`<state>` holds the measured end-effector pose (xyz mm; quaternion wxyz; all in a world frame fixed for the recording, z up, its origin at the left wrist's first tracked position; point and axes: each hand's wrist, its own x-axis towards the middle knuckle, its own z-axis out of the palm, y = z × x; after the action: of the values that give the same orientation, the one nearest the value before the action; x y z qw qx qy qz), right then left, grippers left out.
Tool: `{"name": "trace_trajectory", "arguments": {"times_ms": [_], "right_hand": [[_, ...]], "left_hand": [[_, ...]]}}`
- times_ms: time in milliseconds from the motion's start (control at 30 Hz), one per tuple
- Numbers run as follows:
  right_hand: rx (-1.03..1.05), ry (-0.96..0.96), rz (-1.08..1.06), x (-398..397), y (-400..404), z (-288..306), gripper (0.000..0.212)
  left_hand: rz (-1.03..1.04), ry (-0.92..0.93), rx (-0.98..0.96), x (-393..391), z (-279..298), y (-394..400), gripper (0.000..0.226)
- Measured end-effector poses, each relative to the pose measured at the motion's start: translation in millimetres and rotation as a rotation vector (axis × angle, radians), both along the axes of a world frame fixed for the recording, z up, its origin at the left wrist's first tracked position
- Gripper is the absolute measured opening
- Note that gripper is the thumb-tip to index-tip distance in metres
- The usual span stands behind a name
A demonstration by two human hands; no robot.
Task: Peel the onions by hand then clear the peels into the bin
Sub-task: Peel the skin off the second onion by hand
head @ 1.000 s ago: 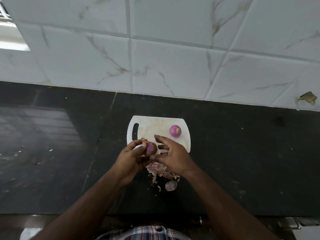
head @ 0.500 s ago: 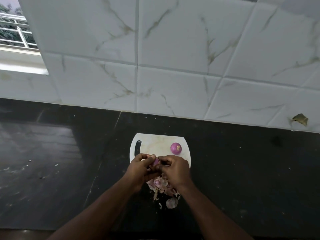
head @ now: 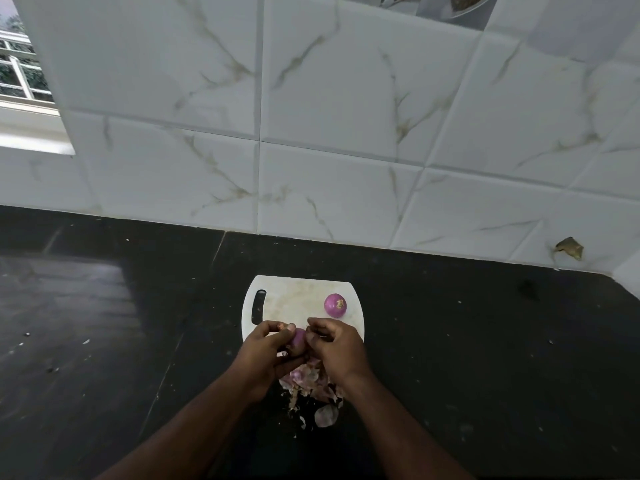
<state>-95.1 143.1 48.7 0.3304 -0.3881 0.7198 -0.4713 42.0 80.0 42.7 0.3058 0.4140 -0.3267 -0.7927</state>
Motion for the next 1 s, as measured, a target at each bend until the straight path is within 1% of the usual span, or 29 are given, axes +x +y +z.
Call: {"name": "trace_trajectory", "arguments": {"times_ms": [33, 133, 233, 300, 367, 500, 533, 633, 733, 767, 800, 867, 933, 1000], "right_hand": [[0.014, -0.021, 0.0, -0.4, -0.3, -0.9, 0.023], [0.017, -0.028, -0.057, -1.2, -1.8, -4.3, 0.016], [0.006, -0.098, -0.136, -5.0, -0.3, -4.5, 0.023], [-0.003, -0.042, -0.132, -10.3, 3.9, -5.6, 0.026], [0.042, 0.024, -0.073, -15.4, 10.1, -8.4, 0.027], [0.199, 0.01, 0.153, -23.7, 21.1, -11.9, 0.029], [0.202, 0.002, 0.19, -25.3, 21.5, -9.7, 0.033], [0.103, 0.002, 0.177, -25.3, 14.8, 7.1, 0.043], [0.076, -0.049, 0.279, -13.5, 7.1, 19.9, 0.05], [0.068, -0.047, 0.304, -7.9, 5.8, 21.6, 0.05], [0.048, -0.024, 0.295, -4.3, 4.5, 22.0, 0.048], [-0.009, 0.051, 0.206, -1.1, 2.9, 23.9, 0.046], [-0.049, 0.127, 0.091, -0.5, 1.9, 25.6, 0.049], [-0.061, 0.172, 0.034, 0.7, 1.0, 25.6, 0.05]], "left_hand": [[-0.007, 0.004, -0.003, 0.2, -0.1, 0.6, 0.011], [-0.027, 0.034, 0.011, 1.2, 1.5, 1.2, 0.005], [-0.044, 0.124, 0.073, 6.8, 4.8, -0.5, 0.014], [-0.068, 0.175, 0.109, 13.2, 8.2, -0.1, 0.021], [-0.083, 0.21, 0.129, 18.8, 9.8, -0.4, 0.025], [-0.109, 0.221, 0.103, 24.4, 4.8, -2.7, 0.029], [-0.115, 0.22, 0.093, 24.9, 3.5, -3.0, 0.031], [-0.133, 0.215, 0.048, 23.9, 3.1, -3.2, 0.034], [-0.16, 0.179, -0.026, 19.3, 6.3, -2.1, 0.035], [-0.165, 0.174, -0.05, 17.8, 7.4, -2.5, 0.035], [-0.164, 0.171, -0.072, 16.6, 8.7, -3.4, 0.035], [-0.155, 0.162, -0.102, 15.4, 10.5, -6.3, 0.036], [-0.169, 0.135, -0.123, 15.4, 11.0, -9.2, 0.033], [-0.206, 0.107, -0.139, 15.6, 11.9, -9.3, 0.029]]}}
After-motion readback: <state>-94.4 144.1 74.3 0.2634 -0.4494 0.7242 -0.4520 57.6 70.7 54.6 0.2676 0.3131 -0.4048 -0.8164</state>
